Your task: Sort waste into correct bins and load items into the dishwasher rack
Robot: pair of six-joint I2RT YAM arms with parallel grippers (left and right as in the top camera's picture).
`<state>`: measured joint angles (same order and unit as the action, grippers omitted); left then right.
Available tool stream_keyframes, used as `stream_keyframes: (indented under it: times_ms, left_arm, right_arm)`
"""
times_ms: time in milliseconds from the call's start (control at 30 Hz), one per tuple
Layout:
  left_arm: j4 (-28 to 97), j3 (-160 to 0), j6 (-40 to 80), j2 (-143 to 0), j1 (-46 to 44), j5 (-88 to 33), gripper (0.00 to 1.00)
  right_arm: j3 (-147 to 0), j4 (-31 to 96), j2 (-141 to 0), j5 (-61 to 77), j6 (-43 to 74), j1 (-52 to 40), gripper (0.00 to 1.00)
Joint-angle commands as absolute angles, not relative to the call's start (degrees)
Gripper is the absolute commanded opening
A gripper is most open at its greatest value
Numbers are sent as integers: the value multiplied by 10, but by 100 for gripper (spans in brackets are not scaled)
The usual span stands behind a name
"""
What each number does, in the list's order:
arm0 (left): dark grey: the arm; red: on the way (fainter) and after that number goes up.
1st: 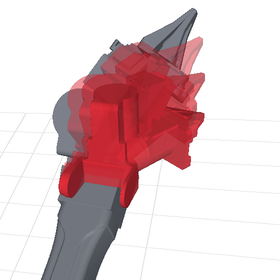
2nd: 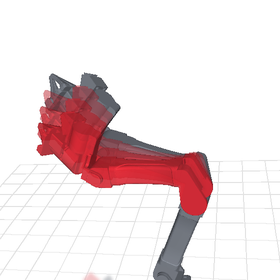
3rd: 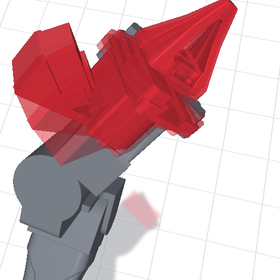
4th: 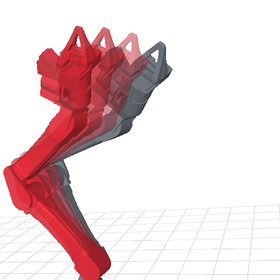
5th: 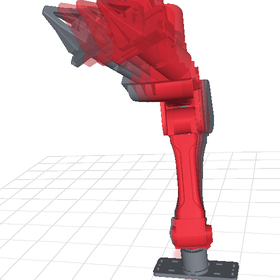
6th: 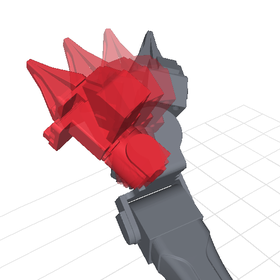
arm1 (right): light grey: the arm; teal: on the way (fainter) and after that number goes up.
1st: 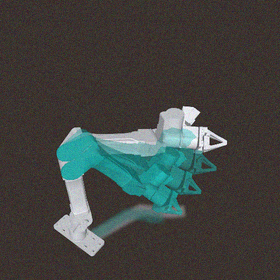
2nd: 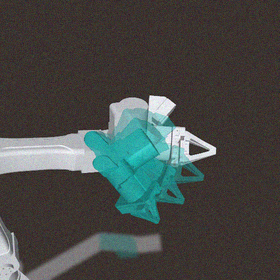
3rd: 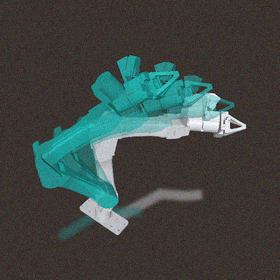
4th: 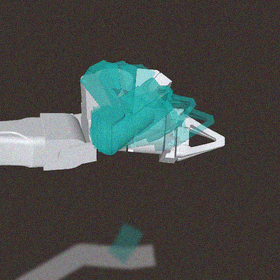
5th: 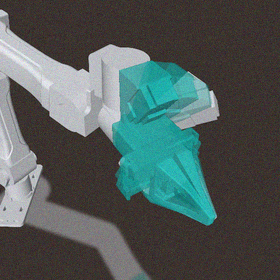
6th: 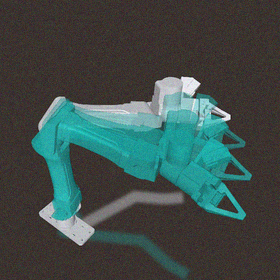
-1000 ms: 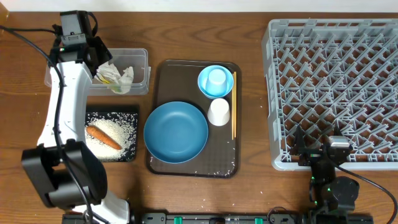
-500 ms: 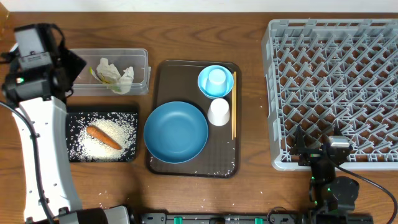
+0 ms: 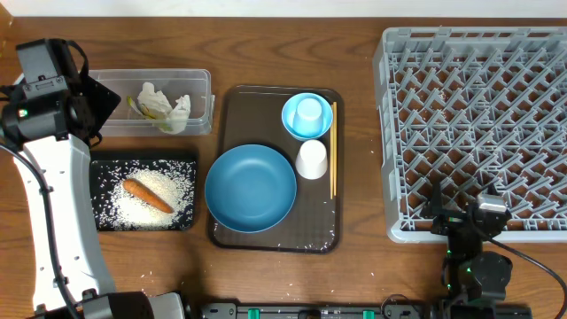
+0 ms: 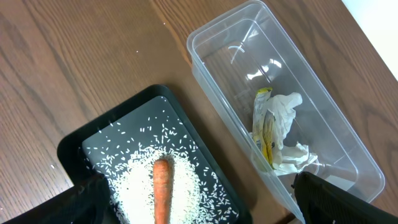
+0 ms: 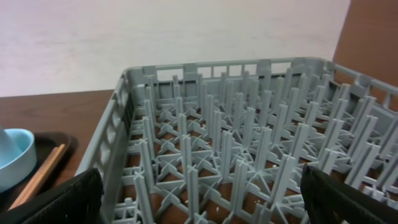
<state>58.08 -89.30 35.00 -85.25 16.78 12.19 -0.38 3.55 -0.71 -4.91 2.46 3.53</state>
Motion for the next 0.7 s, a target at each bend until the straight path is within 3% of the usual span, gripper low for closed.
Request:
stream_keyframes:
  times_ms: [0, 200, 333, 500, 667]
  left_arm:
    - [582, -897, 359, -855, 170, 125, 97]
    - [582, -897, 359, -855, 170, 125, 97]
    - [582, -897, 359, -855, 170, 125, 98]
    - [582, -897, 359, -855, 170, 125, 98]
    - [582, -897, 359, -855, 170, 125, 98]
  right_arm:
    - [-3, 29, -5, -56, 36, 37, 99]
    - [-3, -22, -5, 258, 369, 37, 99]
    - [-3, -110, -6, 277, 573, 37, 99]
    - [-11, -295, -6, 309, 557, 37, 99]
    - [-94, -233, -37, 297, 515, 37, 99]
